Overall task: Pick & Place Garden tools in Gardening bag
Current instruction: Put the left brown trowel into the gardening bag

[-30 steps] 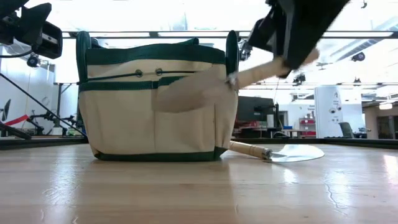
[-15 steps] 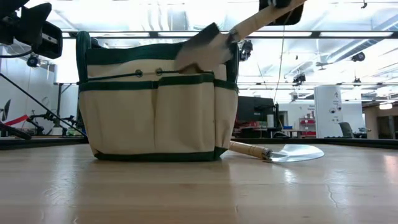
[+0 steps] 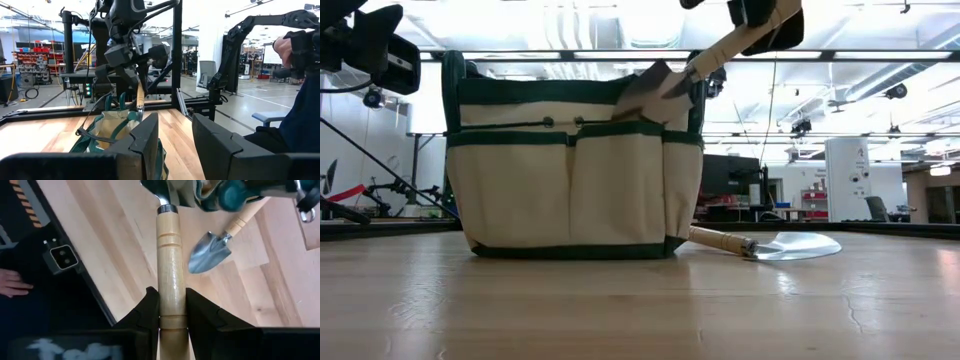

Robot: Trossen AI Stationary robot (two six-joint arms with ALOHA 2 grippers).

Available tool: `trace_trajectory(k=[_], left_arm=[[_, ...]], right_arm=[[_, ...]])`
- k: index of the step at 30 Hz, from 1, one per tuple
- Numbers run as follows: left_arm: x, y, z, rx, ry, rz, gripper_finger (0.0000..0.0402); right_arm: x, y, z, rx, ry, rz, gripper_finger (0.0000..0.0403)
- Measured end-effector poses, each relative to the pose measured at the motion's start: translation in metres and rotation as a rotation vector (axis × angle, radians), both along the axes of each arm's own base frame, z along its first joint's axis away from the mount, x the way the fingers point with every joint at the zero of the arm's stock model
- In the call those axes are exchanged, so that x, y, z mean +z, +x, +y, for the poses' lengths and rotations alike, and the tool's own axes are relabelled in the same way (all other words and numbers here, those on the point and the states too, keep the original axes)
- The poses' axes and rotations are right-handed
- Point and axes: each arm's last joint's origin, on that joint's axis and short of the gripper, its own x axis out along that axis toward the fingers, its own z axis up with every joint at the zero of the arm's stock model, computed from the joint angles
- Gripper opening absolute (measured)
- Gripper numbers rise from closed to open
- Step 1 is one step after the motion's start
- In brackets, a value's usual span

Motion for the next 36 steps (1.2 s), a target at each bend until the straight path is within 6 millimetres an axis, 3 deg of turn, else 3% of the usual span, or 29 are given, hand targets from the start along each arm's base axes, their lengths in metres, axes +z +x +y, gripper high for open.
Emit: trace_trajectory(k=[16,28,36], left_arm=[[0.000,0.000,0.000,0.000,0.000,0.001,0.0124],[0.000,0.000,0.000,0.000,-0.001,-0.001,0.0124],[0.000,0.000,0.000,0.000,0.000,0.000,0.0124]], right_arm=[[-0.031,0.024,0.003,0.026,0.153,0.045,0.0076],[-0.021,0.033,-0.014,0.010,0.234,-0.038,0.0075],[-0.010,0.038,-0.011,0.135,0.236,-0.176,0.0067]])
